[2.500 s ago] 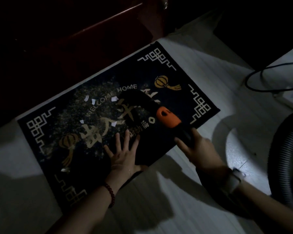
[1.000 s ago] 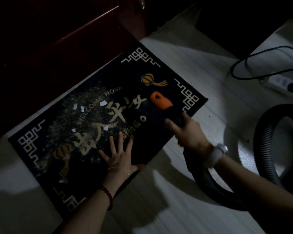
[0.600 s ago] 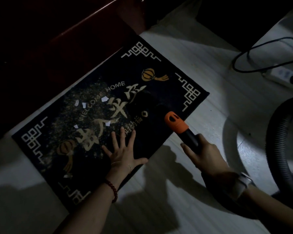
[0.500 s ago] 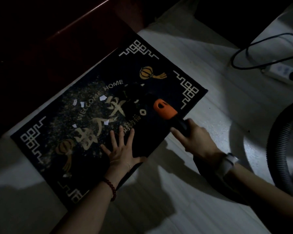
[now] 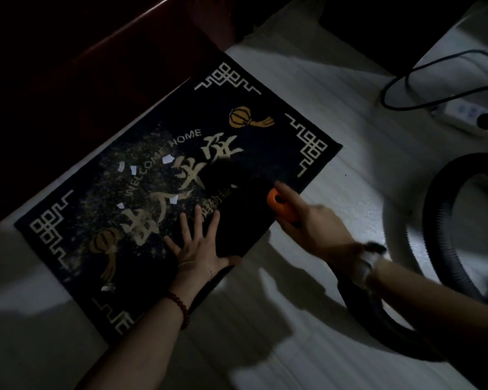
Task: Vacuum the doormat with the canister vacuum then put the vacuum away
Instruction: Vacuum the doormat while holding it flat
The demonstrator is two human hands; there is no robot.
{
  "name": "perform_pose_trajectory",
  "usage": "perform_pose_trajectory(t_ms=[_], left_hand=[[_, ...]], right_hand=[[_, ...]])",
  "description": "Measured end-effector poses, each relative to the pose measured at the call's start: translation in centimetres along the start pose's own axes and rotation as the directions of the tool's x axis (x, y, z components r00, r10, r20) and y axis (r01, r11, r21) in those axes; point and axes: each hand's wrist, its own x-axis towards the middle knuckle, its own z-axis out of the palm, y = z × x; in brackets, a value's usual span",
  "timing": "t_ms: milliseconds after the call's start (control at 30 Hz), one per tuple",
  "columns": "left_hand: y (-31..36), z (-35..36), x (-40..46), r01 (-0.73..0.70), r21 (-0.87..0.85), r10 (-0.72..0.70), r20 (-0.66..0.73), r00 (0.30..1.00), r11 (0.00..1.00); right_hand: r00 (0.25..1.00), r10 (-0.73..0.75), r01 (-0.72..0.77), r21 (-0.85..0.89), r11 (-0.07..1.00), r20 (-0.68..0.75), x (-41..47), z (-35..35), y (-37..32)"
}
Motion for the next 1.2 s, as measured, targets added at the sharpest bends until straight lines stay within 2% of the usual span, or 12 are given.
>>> perform_pose_trajectory(t_ms=[100,233,333,433,467,533,600,700,867,967,1067,1200], left_hand=[[0.0,0.0,-0.1,-0.003,-0.007,0.003,-0.012,1.0,1.0],[-0.1,0.2,0.1,-0.005,-0.005,0.004,-0.018,1.0,1.0],[-0.1,0.2,0.1,-0.004,-0.012,0.004,-0.007,1.0,1.0],[0.0,0.2,0.1,0.033,-0.016,-0.033,-0.02,0.999,0.999],[0.1,0.3,0.0,0.04,-0.02,-0.04,-0.029,0.999,0.999],[0.0,0.5,0.0,0.041,-0.037,-0.043,-0.06,0.997,0.999],[-0.1,0.5,-0.2,0.03,-0.051,-0.033,-0.069,0.997,0.998],[-0.2,0.6,-0.3,0.018,-0.058,-0.022,-0.079,0.997,0.998],[-0.2,0.5,-0.2,0.017,-0.058,-0.021,-0.071,0.997,0.998],[-0.2,0.5,-0.2,0.006,-0.046,-0.01,-0.076,0.997,0.999],[-0.2,0.5,-0.2,0.006,-0.056,-0.01,-0.073,0.997,0.998],[-0.3,0.0,-0.1,0.006,-0.074,-0.009,-0.04,0.999,0.997]], right_hand=[[0.997,0.071,-0.071,0.0,0.997,0.0,-0.5,-1.2,1.3],[0.983,0.161,-0.159,0.024,0.987,-0.093,3.3,-1.9,1.5],[0.99,0.102,-0.098,0.047,0.994,-0.096,0.9,-0.1,-0.6],[0.995,-0.05,0.054,-0.051,0.997,0.083,-3.5,1.6,-1.2],[0.994,-0.054,0.063,-0.084,0.995,0.099,-3.8,1.4,-0.6],[0.999,0.021,-0.017,-0.095,0.995,0.044,-2.1,0.3,0.9],[0.991,0.127,-0.129,-0.03,0.991,-0.038,0.4,-1.3,1.8],[0.978,0.171,-0.166,0.056,0.985,-0.115,1.1,-1.0,1.2],[0.997,0.042,-0.039,-0.057,0.998,0.06,-4.6,0.9,1.2],[0.988,0.147,-0.149,-0.032,0.988,-0.042,-1.1,-1.7,3.8],[0.96,0.231,-0.234,-0.003,0.972,-0.156,1.8,-2.7,2.8],[0.999,0.017,-0.02,-0.083,0.996,-0.041,-1.1,1.3,-2.0]])
